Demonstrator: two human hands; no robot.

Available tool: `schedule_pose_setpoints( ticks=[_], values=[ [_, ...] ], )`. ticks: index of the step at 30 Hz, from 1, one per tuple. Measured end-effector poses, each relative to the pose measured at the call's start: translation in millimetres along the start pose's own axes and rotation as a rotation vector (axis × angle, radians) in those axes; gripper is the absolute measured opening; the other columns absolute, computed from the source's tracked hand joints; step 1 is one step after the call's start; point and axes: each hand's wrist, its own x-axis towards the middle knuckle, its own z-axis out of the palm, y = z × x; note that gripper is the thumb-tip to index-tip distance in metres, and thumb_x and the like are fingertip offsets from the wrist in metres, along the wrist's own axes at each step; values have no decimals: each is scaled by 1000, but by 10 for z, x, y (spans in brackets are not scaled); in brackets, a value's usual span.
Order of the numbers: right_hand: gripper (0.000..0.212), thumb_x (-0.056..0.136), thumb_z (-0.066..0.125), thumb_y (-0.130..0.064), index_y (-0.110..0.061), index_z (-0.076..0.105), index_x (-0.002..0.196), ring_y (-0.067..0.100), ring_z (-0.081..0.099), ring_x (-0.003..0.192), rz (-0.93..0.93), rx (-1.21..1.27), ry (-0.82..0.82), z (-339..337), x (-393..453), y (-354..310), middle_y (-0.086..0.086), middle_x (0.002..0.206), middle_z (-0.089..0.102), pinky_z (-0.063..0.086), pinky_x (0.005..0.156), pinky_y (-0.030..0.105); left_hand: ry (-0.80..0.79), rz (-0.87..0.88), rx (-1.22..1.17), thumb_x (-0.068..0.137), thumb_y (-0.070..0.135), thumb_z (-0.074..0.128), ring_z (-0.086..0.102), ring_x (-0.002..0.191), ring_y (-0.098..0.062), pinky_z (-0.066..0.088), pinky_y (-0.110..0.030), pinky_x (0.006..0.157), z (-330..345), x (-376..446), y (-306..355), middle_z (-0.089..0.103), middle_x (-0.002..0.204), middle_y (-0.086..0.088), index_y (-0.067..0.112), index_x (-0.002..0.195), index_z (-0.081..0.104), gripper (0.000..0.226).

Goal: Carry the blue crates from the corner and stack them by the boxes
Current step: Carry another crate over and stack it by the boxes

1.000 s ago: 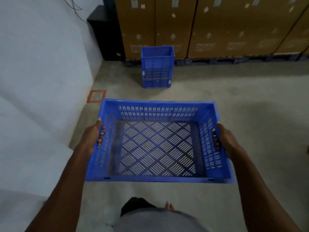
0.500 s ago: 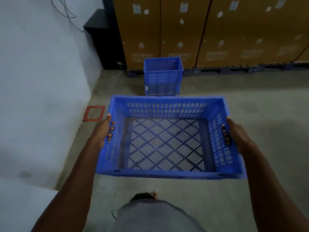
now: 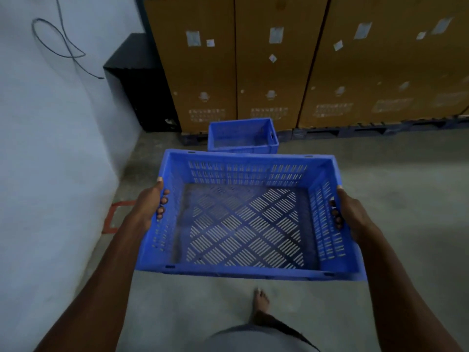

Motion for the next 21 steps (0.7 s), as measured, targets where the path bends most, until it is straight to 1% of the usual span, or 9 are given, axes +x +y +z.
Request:
schedule_pose_setpoints(
  ticks=[4, 7, 9, 17, 21],
  values=[
    [57, 96, 44, -63, -9, 57, 88, 18, 35, 47, 4, -7, -52, 255, 974, -588, 5, 60, 44, 33, 42, 25, 14, -5, -20, 104, 56, 36, 30, 37, -9, 26, -18, 38, 286, 741, 434, 39, 65, 2, 18, 87, 53, 44],
    [56, 96, 45, -63, -8, 57, 87, 18, 35, 48, 9, -42, -62, 493, 1571, -1026, 4, 59, 43, 32, 44, 26, 57, -45, -23, 104, 56, 35, 30, 44, -12, 27, -20, 41, 466, 1272, 723, 40, 66, 2, 19, 88, 53, 45],
    [56, 96, 45, -62, -8, 57, 87, 18, 35, 48, 14, -52, -79, 666, 1963, -1286, 4, 59, 43, 32, 45, 28, 58, -61, -35, 104, 57, 35, 29, 46, -13, 26, -21, 42, 566, 1646, 911, 40, 66, 3, 19, 89, 53, 44],
    [55, 97, 45, -62, -8, 54, 88, 17, 35, 46, 65, -73, -71, 1426, 3604, -1963, 3, 59, 41, 33, 43, 28, 6, -105, -23, 104, 59, 33, 28, 48, -13, 25, -22, 42, 1010, 3571, 1554, 38, 66, 3, 19, 92, 51, 45],
    [54, 98, 45, -60, -7, 54, 91, 18, 35, 46, 86, -47, -57, 1733, 4311, -2247, 4, 60, 40, 33, 42, 26, -22, -121, -5, 103, 59, 33, 27, 49, -14, 25, -24, 45, 1233, 4459, 1867, 38, 66, 3, 20, 91, 50, 45]
  ],
)
